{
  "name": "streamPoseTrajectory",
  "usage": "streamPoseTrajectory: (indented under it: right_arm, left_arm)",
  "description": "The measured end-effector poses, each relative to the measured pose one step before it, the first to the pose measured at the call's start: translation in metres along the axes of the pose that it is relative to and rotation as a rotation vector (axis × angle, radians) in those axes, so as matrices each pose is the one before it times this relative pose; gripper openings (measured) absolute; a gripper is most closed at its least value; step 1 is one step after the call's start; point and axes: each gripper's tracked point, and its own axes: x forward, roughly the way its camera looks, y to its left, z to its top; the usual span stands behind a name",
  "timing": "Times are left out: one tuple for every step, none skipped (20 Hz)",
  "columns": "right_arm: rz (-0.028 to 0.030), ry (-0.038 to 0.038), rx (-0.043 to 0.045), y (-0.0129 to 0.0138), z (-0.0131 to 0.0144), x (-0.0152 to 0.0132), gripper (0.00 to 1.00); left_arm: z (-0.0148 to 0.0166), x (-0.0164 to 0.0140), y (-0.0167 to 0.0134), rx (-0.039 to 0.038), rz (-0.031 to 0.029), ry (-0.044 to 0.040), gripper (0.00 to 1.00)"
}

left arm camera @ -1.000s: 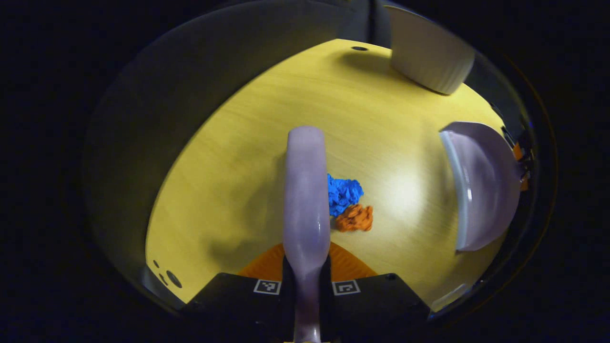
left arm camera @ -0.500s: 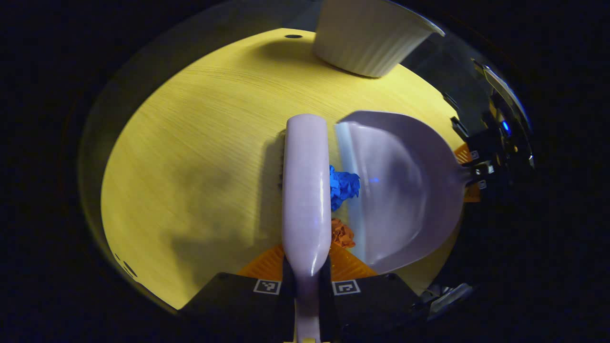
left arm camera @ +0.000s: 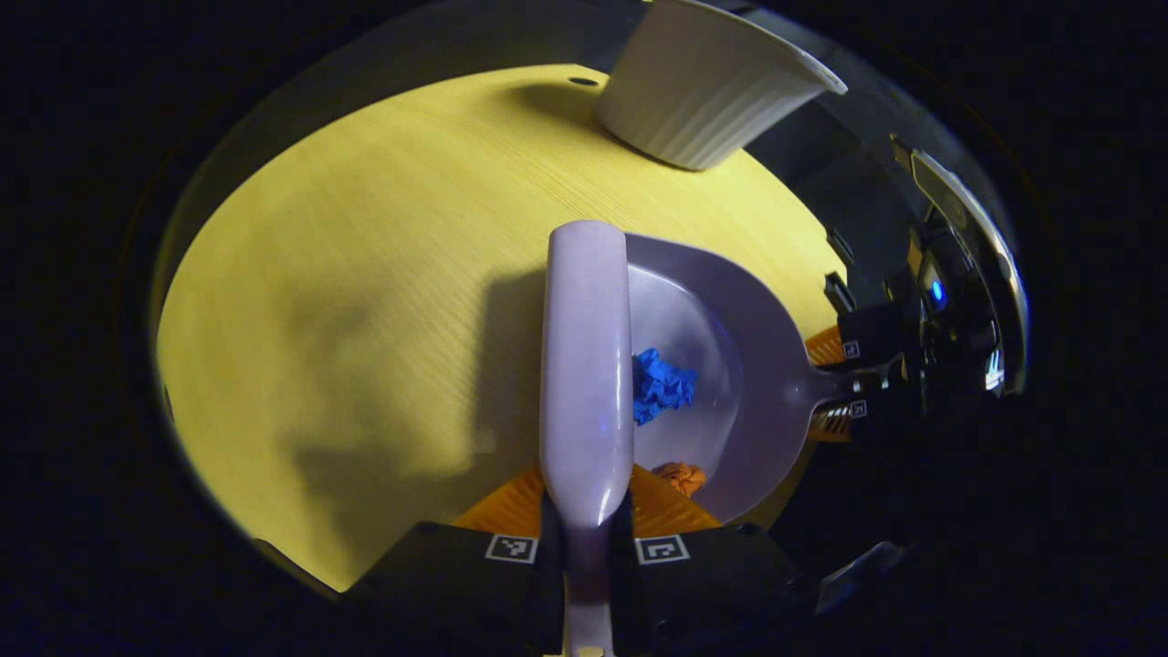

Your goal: Pick up the small broom and dustpan from the desktop, sweep the trash into the dustpan with the broom, and then empty the trash into the garbage bin.

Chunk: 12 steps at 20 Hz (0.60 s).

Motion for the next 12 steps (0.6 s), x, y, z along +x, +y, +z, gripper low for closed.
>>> streamPoseTrajectory:
  right_arm:
    - [0.00085,0.00190,0.00039,0.00007,0.00095,-0.00100,0.37]
    - [-0.00060,-0.00153,0.00385,0.00009,0.00155,-0.00022,0.37]
    - [-0.00258,-0.00486,0.00582,-0.00132,0.00048,-0.00005,0.37]
    - [-0.00681,-0.00481,0.00328,0.00182,0.00395,-0.00234,0.37]
    - [-0.00858,0.00164,-0.00728,-0.00022,0.00087,-0.00272,0.37]
    - [-0.01059,-0.00832,-0.01052,-0.00083,0.00131,-0.00170,0.37]
    - [-0.00796,-0.01487,-0.00550,0.00023,0.00224,-0.00241,0.40]
    - [-0.00644,-0.01522,-0.00216,-0.00012,-0.00018,-0.00064,0.37]
    - [-0.00273,-0.01381,-0.00142,-0.00046,-0.00015,-0.00069,0.37]
    - [-0.00164,-0.01299,-0.00185,-0.00088,-0.00093,0.00183,0.37]
    - [-0.00063,-0.01180,-0.00348,-0.00082,0.00085,-0.00013,0.37]
    - [-0.00091,-0.01247,-0.00525,-0.00014,-0.00024,-0.00007,0.37]
  left_arm:
    - [-0.00146,-0.00293,-0.00167,-0.02920,0.02780,-0.04522,0.25]
    - [-0.00350,-0.00434,0.00378,-0.03645,0.02594,-0.04706,0.24]
    - [-0.00406,-0.00772,0.00122,-0.04426,0.01882,-0.04442,0.26]
    - [-0.00371,-0.01017,0.00161,-0.04411,0.01965,-0.04781,0.24]
    - [-0.00527,-0.01260,0.00350,-0.03710,0.02488,-0.04560,0.23]
    - [-0.00534,-0.01440,0.00409,-0.03075,0.02848,-0.03923,0.25]
    - [-0.00945,-0.01070,0.00343,-0.02762,0.02837,-0.03640,0.24]
    - [-0.01351,-0.00835,0.00599,-0.02629,0.02804,-0.02982,0.24]
    - [-0.01368,-0.00822,0.00483,-0.02207,0.02672,-0.02107,0.24]
    - [-0.01736,-0.00369,0.00650,-0.02116,0.02996,-0.01866,0.24]
    - [-0.01815,-0.00301,0.00459,-0.02475,0.02248,-0.01310,0.25]
    - [-0.01878,-0.00115,0.00187,-0.03161,0.01528,-0.00873,0.25]
